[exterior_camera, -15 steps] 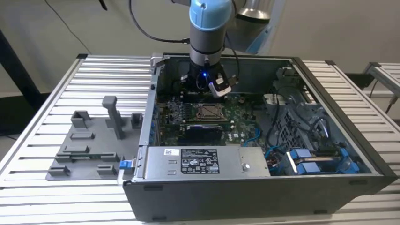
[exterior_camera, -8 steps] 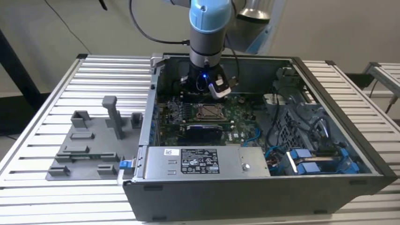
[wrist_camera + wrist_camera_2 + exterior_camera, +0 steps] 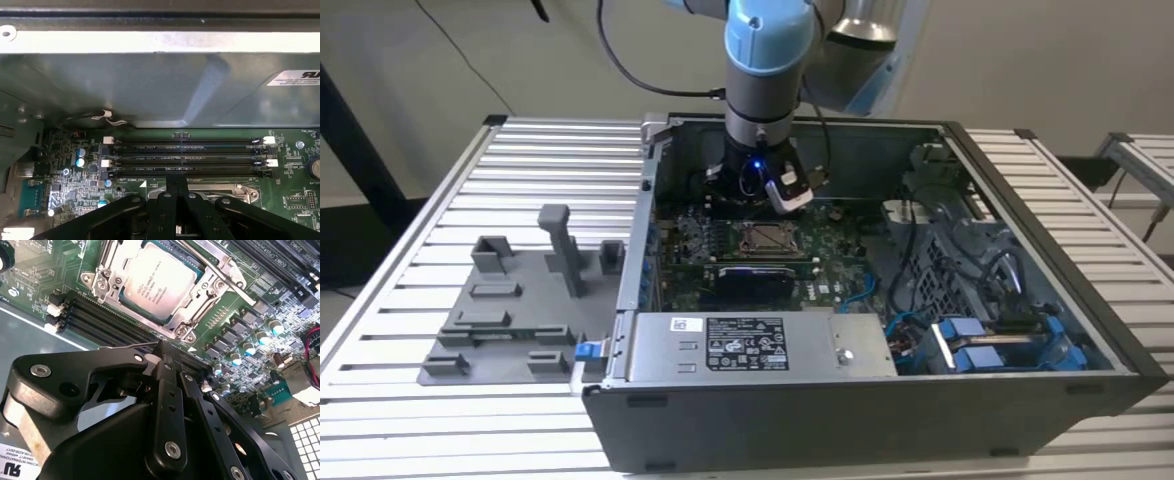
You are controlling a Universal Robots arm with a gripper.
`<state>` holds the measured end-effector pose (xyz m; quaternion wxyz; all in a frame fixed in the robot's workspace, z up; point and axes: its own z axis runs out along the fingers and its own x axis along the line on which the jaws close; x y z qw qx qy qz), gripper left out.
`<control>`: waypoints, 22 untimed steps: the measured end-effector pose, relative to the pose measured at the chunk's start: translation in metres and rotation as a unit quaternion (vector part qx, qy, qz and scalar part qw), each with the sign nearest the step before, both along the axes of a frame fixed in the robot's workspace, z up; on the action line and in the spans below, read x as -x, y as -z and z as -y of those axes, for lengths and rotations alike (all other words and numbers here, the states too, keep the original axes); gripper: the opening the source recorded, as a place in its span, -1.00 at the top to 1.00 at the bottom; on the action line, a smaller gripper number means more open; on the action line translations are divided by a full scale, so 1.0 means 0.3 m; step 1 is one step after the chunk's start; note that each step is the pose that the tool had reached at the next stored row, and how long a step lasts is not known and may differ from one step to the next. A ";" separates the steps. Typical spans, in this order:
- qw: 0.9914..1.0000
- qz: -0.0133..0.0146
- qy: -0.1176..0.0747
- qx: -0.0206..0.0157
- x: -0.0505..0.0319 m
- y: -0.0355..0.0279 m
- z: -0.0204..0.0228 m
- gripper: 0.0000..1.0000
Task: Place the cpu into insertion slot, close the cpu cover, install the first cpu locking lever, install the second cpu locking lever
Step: 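Install the first cpu locking lever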
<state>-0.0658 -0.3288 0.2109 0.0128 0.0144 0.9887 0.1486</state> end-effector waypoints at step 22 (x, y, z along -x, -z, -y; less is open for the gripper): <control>1.000 0.000 -0.007 0.000 -0.092 0.011 -0.010 0.79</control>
